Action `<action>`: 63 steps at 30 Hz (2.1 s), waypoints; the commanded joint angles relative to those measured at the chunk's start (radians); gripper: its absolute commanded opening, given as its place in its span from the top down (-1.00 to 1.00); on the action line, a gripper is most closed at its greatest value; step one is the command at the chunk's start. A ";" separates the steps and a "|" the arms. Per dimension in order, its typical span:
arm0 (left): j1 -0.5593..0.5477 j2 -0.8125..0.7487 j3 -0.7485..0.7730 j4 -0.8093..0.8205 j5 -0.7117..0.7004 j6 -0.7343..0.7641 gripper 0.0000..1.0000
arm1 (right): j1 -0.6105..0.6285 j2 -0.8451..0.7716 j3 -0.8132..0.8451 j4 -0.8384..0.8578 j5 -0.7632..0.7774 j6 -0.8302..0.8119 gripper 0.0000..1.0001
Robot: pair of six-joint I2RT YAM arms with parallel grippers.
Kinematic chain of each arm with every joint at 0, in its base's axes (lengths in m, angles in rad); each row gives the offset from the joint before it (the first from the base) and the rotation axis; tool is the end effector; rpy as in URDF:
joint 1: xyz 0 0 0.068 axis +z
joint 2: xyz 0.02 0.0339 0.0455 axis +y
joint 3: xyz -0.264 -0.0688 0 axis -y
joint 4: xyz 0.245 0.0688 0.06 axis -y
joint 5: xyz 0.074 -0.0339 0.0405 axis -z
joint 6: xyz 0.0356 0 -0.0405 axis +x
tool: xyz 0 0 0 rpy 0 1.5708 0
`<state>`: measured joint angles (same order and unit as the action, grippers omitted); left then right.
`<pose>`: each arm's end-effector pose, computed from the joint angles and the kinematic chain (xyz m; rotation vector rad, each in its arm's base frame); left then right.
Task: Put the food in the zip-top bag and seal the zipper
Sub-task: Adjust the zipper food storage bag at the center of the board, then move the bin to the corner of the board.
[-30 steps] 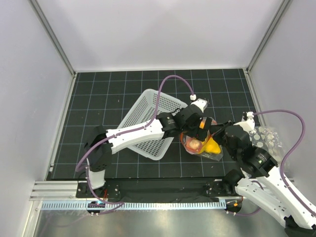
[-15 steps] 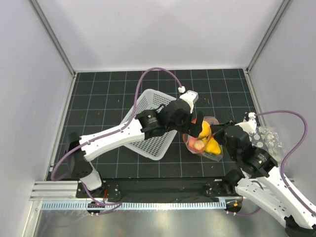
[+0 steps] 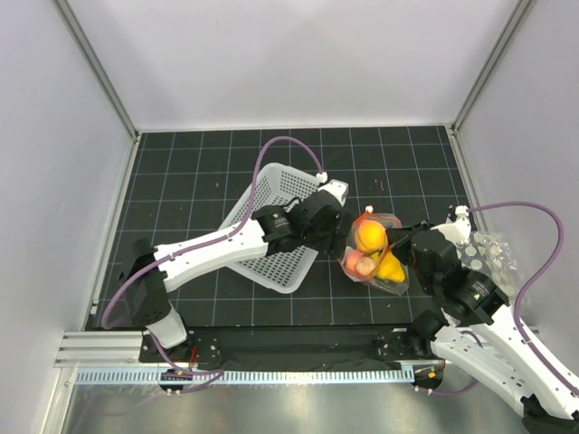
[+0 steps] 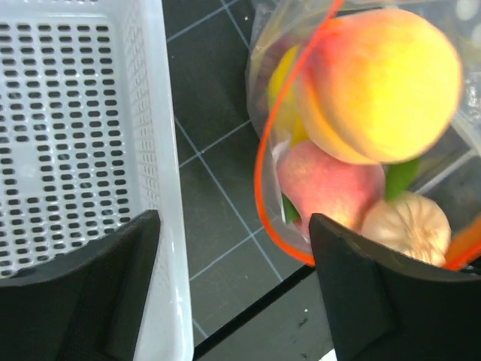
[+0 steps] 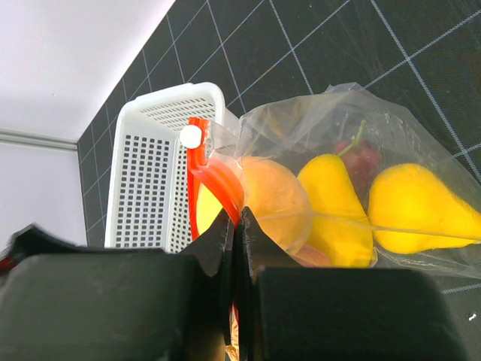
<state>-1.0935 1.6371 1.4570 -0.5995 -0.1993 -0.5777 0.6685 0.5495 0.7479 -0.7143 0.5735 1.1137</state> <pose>0.1747 -0.3225 0.3155 0.5167 2.3531 -0.5842 0.1011 0.0553 0.3072 0.7805 1.8843 0.5381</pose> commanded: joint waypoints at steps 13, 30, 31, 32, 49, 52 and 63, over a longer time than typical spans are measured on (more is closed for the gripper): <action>0.017 0.040 0.045 0.090 0.098 -0.066 0.99 | 0.003 0.042 0.106 -0.031 0.060 -0.126 0.99; 0.015 0.070 0.187 -0.008 0.196 -0.076 0.99 | 0.003 0.210 0.255 -0.156 0.287 -0.244 0.98; 0.015 0.084 0.192 -0.013 0.196 -0.073 1.00 | 0.005 0.213 0.275 -0.152 0.278 -0.255 0.98; 0.015 0.096 0.197 -0.017 0.196 -0.071 1.00 | 0.003 0.220 0.321 -0.163 0.273 -0.270 0.99; 0.001 0.216 0.327 -0.134 0.123 -0.007 1.00 | 0.005 0.267 0.336 -0.207 0.153 -0.474 0.98; -0.002 0.208 0.319 -0.090 0.090 -0.011 1.00 | 0.005 0.247 0.398 -0.197 0.200 -0.492 0.98; 0.085 0.006 0.079 -0.016 0.063 -0.021 0.99 | 0.005 0.225 0.229 0.045 -0.107 -0.477 0.98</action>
<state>-1.0653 1.7229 1.5780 -0.6323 -0.1280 -0.6159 0.6720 0.8059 1.0084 -0.8310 0.6212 0.6304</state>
